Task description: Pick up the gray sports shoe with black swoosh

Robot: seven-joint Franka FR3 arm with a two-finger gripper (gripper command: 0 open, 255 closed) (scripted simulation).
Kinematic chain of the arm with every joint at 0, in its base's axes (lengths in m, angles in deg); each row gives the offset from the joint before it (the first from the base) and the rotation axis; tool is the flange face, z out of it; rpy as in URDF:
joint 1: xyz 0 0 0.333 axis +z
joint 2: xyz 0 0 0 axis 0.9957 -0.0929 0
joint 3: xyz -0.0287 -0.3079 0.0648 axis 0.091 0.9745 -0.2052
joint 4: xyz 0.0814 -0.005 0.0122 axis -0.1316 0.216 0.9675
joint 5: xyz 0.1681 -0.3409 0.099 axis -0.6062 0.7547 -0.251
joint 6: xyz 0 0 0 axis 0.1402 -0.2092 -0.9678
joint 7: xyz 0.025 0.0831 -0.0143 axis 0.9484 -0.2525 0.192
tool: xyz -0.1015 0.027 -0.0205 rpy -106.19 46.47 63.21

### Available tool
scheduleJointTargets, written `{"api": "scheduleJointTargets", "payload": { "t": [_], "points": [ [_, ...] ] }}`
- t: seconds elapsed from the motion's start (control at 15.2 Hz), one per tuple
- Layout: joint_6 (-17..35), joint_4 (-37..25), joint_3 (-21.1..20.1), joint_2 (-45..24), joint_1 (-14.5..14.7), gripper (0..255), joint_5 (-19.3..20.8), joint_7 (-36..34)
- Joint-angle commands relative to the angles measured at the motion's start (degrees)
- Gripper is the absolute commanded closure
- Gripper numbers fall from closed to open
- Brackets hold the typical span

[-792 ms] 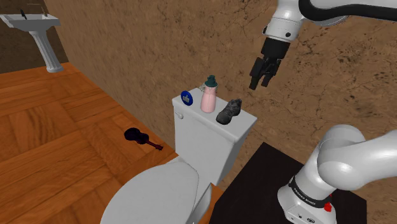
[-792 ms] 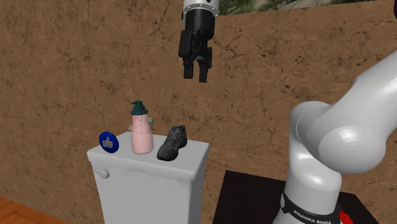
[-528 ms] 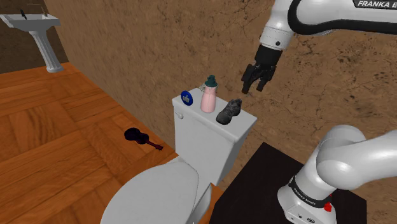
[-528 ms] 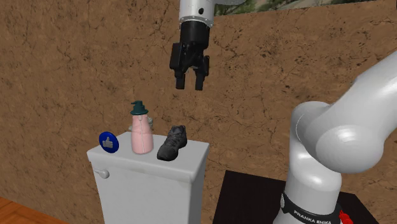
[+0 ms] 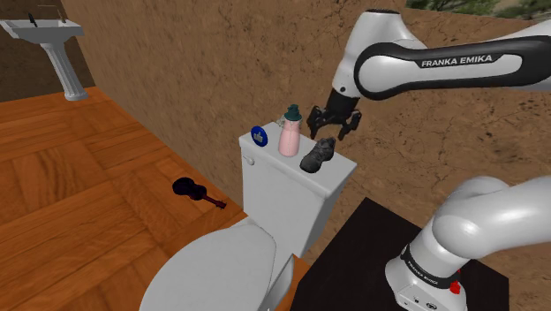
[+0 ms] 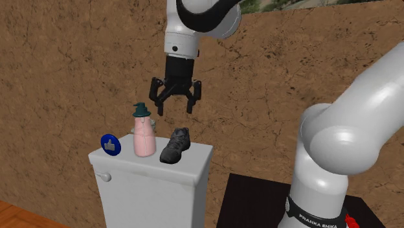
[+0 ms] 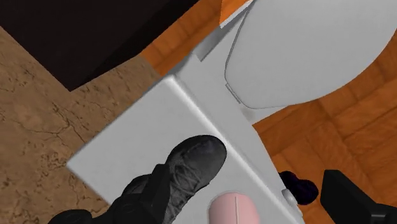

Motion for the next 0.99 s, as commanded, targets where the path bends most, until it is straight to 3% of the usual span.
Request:
{"api": "scheduleJointTargets", "payload": {
  "t": [0.0, 0.46, 0.92],
  "points": [
    [5.79, 1.58, -2.63, -2.82, -3.04, 0, 1.35, -6.87],
    [19.52, 1.81, -13.42, -14.33, -16.44, 0, 10.83, -33.95],
    [24.80, -1.79, -23.71, -26.40, -32.46, 0, 29.20, -66.41]
  ]
}}
